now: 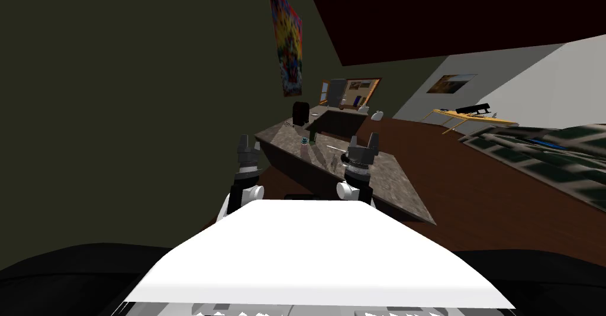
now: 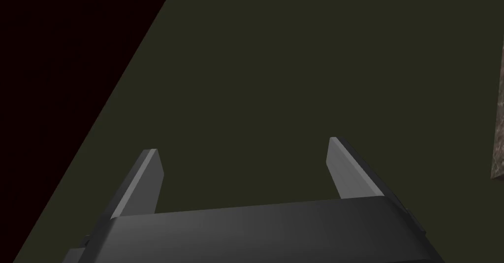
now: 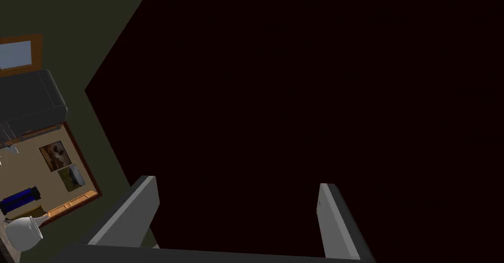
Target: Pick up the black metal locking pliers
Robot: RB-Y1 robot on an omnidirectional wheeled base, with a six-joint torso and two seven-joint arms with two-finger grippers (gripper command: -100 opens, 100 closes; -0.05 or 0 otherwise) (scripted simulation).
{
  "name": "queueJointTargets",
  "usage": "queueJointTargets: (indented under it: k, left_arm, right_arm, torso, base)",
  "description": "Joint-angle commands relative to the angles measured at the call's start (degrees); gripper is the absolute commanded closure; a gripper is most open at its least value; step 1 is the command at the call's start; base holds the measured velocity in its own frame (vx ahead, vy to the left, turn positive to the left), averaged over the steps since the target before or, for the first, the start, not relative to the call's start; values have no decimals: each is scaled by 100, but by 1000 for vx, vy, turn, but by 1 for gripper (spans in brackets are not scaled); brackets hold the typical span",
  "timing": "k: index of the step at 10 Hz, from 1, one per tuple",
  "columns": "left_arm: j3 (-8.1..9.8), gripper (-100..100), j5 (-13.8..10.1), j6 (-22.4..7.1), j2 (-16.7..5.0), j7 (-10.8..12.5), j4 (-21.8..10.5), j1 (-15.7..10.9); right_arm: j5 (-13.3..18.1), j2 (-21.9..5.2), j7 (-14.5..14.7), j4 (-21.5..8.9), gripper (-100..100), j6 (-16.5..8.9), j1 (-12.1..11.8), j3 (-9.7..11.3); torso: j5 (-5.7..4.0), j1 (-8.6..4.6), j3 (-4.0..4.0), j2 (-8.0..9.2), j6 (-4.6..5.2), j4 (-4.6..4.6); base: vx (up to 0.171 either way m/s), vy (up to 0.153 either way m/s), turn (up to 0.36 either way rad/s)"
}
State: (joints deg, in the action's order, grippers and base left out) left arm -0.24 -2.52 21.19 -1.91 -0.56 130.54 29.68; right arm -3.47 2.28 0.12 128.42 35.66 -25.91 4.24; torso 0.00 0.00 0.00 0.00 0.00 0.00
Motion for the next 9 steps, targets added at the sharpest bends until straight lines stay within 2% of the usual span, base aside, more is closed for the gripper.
queueJointTargets:
  k: [1,3,6,8,9]
  left_arm:
    - [0,0,0,0,0,0,0,0]
    - [0,0,0,0,0,0,0,0]
    - [0,0,0,0,0,0,0,-1]
    - [0,0,0,0,0,0,0,-1]
    - [0,0,0,0,0,0,0,-1]
  right_arm:
    - [57,-256,29,-2,-100,-3,-77,-14]
    - [194,-603,99,-2,-100,-11,-262,-48]
    - [535,-1051,271,4,-100,-31,-722,-132]
    - [844,-1271,425,13,-100,-50,-1106,-210]
    - [844,-1271,425,13,-100,-50,-1134,-210]
  torso:
    - [0,0,0,0,0,0]
    - [-1,-5,1,1,-1,0]
    - [-2,-8,2,4,-2,1]
    - [-2,-8,3,5,-2,1]
    - [-2,-9,2,4,-4,1]
  base:
    - [-1,-1,88]
    - [-2,-8,136]
    - [-6,-14,222]
    - [-7,-16,341]
    - [-4,-21,75]
